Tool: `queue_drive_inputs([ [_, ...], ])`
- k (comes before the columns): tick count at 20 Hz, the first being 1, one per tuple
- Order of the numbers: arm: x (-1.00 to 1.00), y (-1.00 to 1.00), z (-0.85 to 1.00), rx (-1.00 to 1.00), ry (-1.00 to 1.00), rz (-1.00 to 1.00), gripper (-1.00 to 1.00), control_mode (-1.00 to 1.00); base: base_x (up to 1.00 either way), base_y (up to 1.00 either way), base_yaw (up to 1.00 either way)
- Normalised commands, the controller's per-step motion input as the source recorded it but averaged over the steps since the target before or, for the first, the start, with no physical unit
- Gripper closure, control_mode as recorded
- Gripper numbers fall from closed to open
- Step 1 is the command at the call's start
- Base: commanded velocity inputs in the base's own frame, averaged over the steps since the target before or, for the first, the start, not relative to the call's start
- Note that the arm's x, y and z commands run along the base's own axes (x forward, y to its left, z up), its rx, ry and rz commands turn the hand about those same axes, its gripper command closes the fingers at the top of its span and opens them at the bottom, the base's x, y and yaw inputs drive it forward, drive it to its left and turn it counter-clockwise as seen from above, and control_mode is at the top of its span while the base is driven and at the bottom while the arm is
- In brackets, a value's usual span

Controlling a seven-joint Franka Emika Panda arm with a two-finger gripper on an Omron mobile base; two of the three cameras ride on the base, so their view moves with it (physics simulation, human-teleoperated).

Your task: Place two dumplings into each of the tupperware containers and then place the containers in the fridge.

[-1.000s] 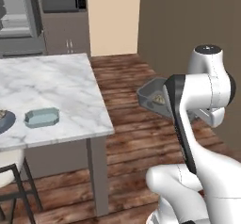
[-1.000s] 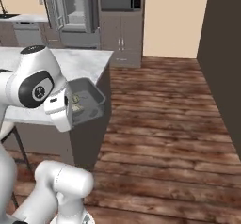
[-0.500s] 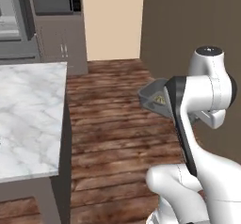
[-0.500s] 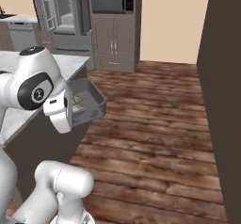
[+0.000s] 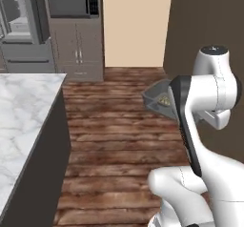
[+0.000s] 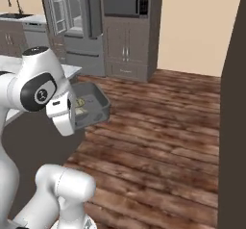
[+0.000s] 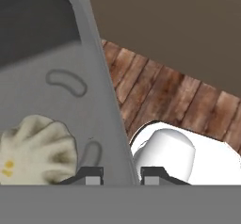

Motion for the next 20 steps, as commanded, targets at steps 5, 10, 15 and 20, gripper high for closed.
queue_drive_inputs([
  [5,0.00,0.00,0.00,0.00,0.00,0.00,1.00,1.00,1.00,-0.55,0.46],
  [10,0.00,0.00,0.00,0.00,0.00,0.00,1.00,1.00,1.00,-0.63,0.44],
  [15,0.00,0.00,0.00,0.00,0.00,0.00,1.00,1.00,1.00,-0.72,0.46],
  [20,0.00,0.00,0.00,0.00,0.00,0.00,1.00,1.00,0.85,-0.79,0.56],
])
